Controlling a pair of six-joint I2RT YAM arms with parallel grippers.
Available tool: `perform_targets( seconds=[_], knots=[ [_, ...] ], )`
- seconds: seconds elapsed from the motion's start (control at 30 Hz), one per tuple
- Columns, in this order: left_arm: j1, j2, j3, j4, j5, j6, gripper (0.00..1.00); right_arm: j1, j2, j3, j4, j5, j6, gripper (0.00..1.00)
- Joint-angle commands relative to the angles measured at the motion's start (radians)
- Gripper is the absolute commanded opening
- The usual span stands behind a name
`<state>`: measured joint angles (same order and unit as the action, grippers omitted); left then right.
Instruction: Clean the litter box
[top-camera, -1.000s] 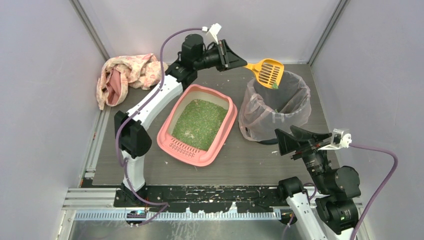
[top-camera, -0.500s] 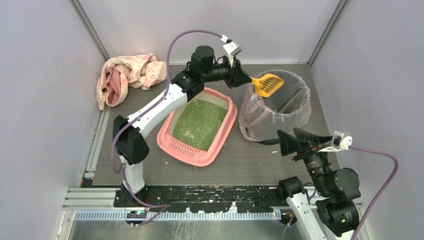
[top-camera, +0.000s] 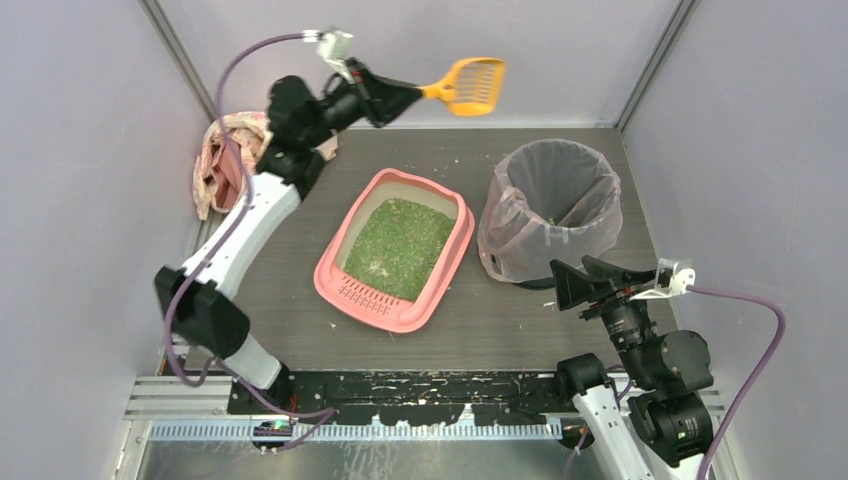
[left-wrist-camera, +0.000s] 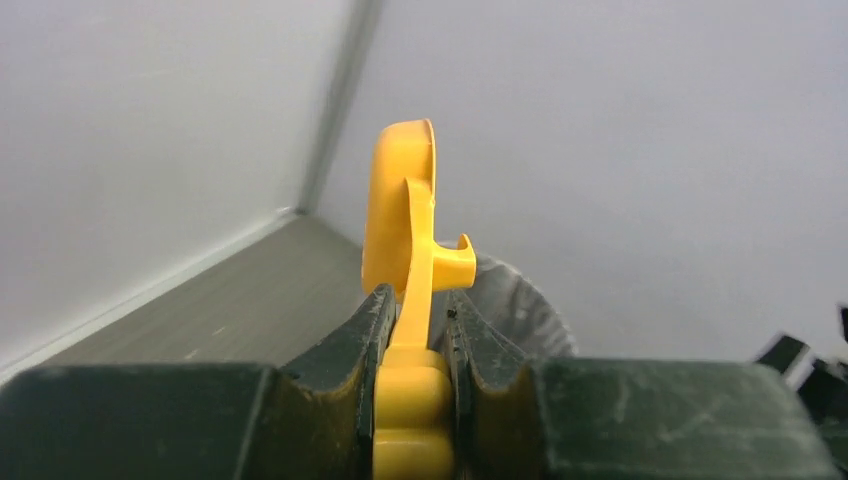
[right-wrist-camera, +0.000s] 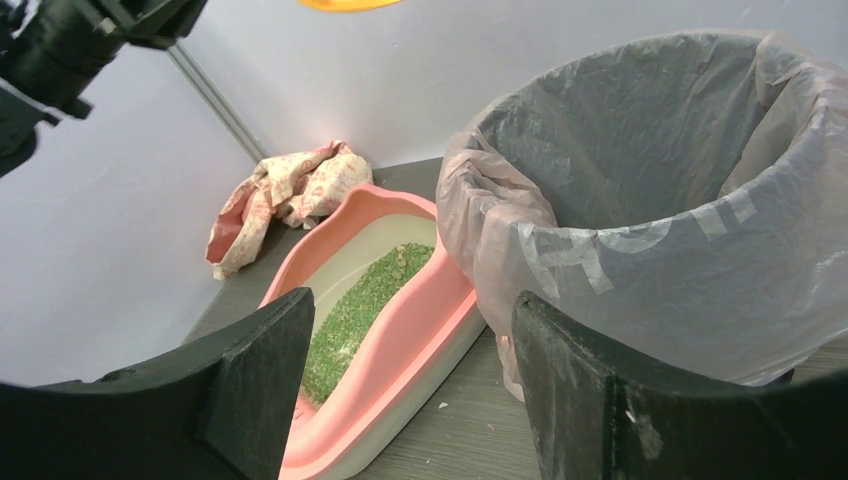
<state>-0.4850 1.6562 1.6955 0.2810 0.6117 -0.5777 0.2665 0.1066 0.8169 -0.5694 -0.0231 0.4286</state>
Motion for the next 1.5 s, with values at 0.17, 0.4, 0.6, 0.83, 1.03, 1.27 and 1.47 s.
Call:
perform_targets(
  seconds=[0.17, 0.4, 0.6, 0.83, 1.03, 1.27, 1.47],
  knots=[
    [0.126, -0.416, -0.278, -0.407, -0.331, 0.272, 0.00, 0.007, 0.041, -0.053, 0.104, -0.041, 0.001, 0.77],
    [0.127, -0.590, -0.386, -0.684, -0.276, 0.415, 0.00, 0.006, 0.101, -0.118, 0.216, -0.117, 0.044, 0.77],
    [0.135, -0.476, -0.314, -0.940, -0.218, 0.570, 0.00, 0.006, 0.138, -0.137, 0.261, -0.162, 0.043, 0.77],
    [0.134, -0.382, -0.314, -0.978, -0.155, 0.598, 0.00, 0.006, 0.164, -0.124, 0.258, -0.170, 0.028, 0.77],
    [0.134, -0.321, -0.340, -1.051, -0.215, 0.609, 0.00, 0.006, 0.197, -0.144, 0.290, -0.212, 0.043, 0.77],
    [0.126, -0.277, -0.405, -1.039, -0.090, 0.538, 0.00, 0.005, 0.212, -0.153, 0.311, -0.233, 0.047, 0.77],
    [0.121, -0.246, -0.446, -1.063, -0.046, 0.477, 0.00, 0.006, 0.207, -0.156, 0.310, -0.227, 0.048, 0.77]
  ],
)
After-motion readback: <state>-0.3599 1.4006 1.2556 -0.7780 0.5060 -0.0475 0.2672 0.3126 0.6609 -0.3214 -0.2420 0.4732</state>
